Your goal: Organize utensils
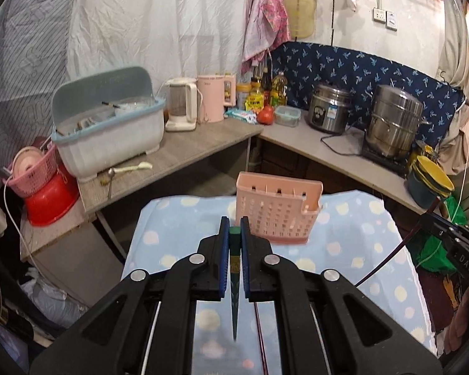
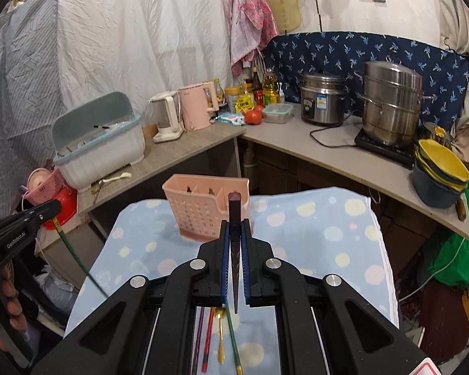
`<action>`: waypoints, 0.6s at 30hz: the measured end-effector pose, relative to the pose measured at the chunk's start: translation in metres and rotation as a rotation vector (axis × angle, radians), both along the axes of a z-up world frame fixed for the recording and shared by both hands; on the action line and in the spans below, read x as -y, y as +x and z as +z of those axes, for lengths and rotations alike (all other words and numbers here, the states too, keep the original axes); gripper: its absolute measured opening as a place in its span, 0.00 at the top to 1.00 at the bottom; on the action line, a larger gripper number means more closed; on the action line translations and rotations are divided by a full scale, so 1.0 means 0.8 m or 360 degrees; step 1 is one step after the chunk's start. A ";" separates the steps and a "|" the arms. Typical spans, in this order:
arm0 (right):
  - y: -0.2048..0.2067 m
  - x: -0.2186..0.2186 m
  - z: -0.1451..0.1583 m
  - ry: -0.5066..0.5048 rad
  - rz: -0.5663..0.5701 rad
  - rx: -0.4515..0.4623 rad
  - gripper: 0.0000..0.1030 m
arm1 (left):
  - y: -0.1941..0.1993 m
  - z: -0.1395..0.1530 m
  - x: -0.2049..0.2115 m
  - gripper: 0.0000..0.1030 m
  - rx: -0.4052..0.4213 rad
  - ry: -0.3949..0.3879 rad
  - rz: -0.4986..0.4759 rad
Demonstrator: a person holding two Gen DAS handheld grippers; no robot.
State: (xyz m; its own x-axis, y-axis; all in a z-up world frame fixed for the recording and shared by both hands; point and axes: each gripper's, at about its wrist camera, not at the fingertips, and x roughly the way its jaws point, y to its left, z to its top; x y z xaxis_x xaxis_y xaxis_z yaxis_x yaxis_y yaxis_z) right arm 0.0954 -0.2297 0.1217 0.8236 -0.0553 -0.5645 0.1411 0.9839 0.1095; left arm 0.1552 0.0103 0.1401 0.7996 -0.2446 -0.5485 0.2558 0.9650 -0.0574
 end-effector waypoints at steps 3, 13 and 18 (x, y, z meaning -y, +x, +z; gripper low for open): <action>0.025 0.007 0.015 0.0040 0.0008 0.0041 0.93 | 0.023 0.024 0.010 0.94 0.0052 -0.0018 0.0003; 0.126 0.010 0.061 -0.0026 -0.0017 0.0147 0.93 | 0.116 0.097 0.055 0.94 0.0205 -0.0050 0.0000; 0.172 0.011 0.069 -0.0024 -0.0011 0.0187 0.93 | 0.162 0.124 0.075 0.96 0.0272 -0.0096 0.0019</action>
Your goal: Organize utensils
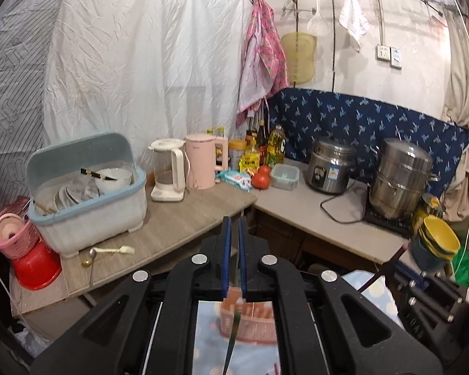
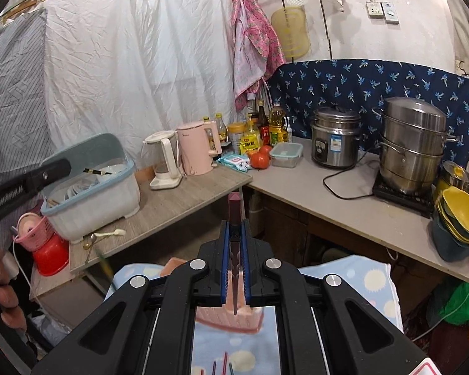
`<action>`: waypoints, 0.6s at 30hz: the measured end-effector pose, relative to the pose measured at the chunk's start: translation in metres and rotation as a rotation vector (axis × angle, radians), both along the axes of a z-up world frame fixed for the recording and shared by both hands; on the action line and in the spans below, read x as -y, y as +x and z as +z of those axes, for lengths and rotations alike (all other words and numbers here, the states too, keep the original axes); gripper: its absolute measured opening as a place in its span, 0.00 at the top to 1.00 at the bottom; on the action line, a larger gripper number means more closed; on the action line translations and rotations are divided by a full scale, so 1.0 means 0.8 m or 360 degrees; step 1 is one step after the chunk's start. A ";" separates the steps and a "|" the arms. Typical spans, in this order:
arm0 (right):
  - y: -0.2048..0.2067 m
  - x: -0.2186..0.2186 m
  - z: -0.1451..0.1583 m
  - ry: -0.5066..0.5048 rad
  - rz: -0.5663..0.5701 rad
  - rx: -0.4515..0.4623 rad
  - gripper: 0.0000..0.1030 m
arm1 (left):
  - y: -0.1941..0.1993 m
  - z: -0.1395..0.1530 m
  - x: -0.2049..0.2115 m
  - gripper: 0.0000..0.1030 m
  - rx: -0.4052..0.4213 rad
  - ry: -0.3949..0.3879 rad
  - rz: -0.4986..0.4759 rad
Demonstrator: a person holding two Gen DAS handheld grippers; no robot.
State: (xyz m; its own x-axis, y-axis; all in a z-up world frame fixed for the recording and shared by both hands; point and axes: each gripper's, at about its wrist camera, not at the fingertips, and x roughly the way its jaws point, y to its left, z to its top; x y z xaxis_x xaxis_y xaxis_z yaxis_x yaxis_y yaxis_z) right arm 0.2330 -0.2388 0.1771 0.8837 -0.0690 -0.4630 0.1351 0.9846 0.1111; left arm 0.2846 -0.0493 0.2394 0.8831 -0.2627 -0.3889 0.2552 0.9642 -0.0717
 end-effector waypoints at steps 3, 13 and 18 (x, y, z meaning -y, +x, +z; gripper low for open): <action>0.029 0.001 -0.006 -0.0008 -0.0008 -0.0020 0.93 | 0.027 0.007 0.009 0.96 0.0005 -0.0011 0.0007; 0.033 0.005 -0.065 0.0029 0.0021 -0.0151 0.93 | 0.052 -0.110 -0.008 0.79 -0.0224 0.0122 0.0004; 0.019 0.003 -0.076 0.0037 0.0019 -0.0161 0.93 | 0.057 -0.196 -0.046 0.63 -0.0476 0.0102 0.0066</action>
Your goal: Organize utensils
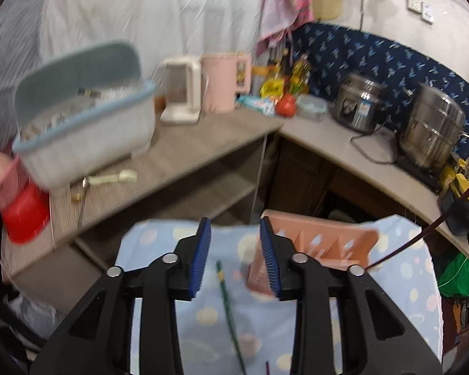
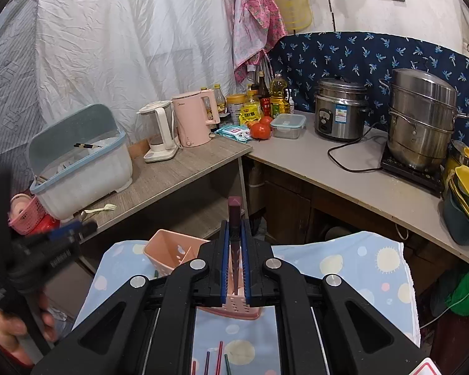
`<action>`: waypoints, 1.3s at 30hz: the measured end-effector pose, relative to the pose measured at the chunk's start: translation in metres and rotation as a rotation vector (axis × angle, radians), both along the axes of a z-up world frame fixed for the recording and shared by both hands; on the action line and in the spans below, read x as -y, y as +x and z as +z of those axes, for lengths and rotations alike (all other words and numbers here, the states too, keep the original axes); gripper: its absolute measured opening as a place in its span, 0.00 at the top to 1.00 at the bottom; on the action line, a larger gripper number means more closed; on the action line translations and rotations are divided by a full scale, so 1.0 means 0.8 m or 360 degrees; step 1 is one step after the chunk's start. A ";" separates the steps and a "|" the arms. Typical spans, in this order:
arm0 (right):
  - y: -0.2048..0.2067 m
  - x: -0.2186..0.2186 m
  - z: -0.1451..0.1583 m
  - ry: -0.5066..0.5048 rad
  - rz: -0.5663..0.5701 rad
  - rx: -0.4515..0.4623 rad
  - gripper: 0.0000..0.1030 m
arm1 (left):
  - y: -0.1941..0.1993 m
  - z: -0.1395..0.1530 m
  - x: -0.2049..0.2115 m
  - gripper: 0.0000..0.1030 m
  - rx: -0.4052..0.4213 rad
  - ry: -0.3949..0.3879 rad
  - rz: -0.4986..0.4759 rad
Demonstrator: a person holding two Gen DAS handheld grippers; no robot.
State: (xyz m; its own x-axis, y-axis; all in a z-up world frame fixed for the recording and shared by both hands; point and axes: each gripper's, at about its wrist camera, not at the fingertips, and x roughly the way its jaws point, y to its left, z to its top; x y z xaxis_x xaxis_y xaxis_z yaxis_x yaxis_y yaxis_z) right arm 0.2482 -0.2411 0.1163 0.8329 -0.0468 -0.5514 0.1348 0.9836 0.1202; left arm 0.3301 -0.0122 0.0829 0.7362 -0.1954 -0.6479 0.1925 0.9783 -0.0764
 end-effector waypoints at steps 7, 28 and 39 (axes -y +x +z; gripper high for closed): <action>-0.016 0.001 0.013 0.0023 -0.0004 0.0066 0.93 | 0.009 -0.102 -0.027 0.57 -0.0234 0.0119 0.0103; 0.024 -0.004 -0.005 0.0013 0.0016 0.0009 0.93 | 0.104 -0.243 0.017 0.75 -0.0560 0.0164 -0.0004; 0.022 -0.005 -0.008 0.0014 0.0015 -0.0003 0.93 | 0.073 -0.201 -0.004 0.93 -0.0503 0.0061 -0.0086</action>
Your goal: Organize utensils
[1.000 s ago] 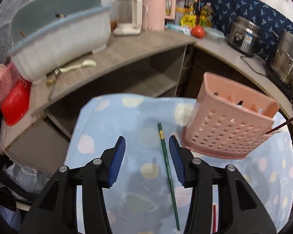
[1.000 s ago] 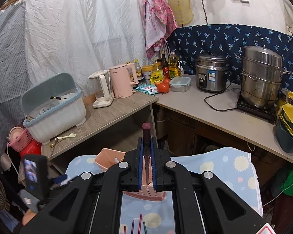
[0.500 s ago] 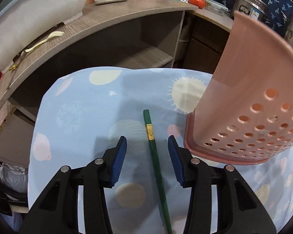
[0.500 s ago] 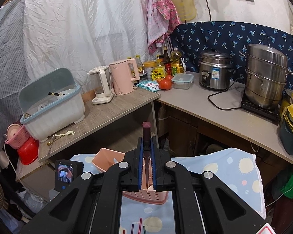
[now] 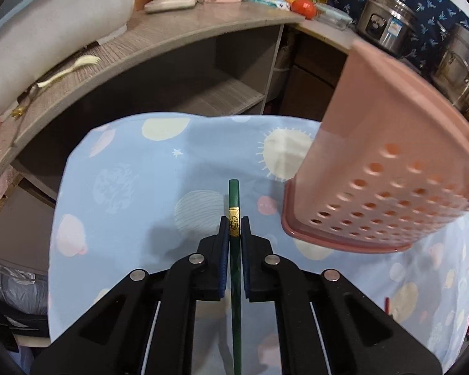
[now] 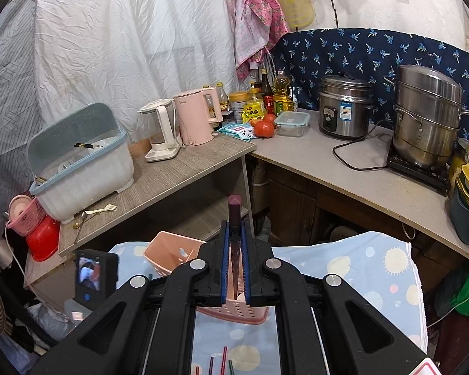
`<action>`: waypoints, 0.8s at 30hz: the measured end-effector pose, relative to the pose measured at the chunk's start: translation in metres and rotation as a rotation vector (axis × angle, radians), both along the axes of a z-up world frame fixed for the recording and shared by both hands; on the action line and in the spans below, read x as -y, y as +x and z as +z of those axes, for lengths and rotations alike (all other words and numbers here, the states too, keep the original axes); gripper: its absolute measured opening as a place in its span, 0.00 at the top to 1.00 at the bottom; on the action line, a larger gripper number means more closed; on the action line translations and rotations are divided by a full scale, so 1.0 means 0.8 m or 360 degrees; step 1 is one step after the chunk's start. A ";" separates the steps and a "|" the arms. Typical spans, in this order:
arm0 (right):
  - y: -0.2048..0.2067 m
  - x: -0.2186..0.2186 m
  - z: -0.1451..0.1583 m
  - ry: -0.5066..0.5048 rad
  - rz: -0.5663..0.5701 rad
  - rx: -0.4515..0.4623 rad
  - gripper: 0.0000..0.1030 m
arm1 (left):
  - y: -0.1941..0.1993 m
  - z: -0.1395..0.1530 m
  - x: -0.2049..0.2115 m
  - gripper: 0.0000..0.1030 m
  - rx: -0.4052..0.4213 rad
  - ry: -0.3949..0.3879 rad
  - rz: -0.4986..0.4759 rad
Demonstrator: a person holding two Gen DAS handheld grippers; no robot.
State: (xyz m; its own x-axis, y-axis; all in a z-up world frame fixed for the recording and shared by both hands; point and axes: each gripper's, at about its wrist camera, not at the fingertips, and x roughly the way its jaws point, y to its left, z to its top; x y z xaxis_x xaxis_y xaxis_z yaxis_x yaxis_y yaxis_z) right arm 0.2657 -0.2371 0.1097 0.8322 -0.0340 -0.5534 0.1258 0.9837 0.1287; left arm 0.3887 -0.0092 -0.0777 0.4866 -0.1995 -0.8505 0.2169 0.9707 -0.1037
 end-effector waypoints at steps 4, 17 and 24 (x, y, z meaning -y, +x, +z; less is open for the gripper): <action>-0.011 0.000 0.006 -0.0004 0.0001 0.0019 0.93 | -0.028 0.046 -0.012 0.93 0.0085 -0.0046 -0.0010; -0.020 0.008 0.027 -0.0046 -0.0032 0.0047 0.93 | -0.090 0.238 -0.011 0.93 0.0524 -0.0149 -0.0037; 0.007 0.011 0.018 -0.0077 -0.0040 -0.0008 0.93 | -0.080 0.323 0.024 0.93 0.0733 -0.0168 -0.0078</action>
State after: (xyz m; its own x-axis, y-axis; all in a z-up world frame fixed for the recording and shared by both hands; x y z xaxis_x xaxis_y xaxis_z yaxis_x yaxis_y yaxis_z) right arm 0.2715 -0.2461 0.1241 0.8278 -0.0815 -0.5550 0.1509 0.9853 0.0805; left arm 0.3245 -0.0281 0.1807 0.7963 -0.3053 -0.5222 0.3084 0.9476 -0.0836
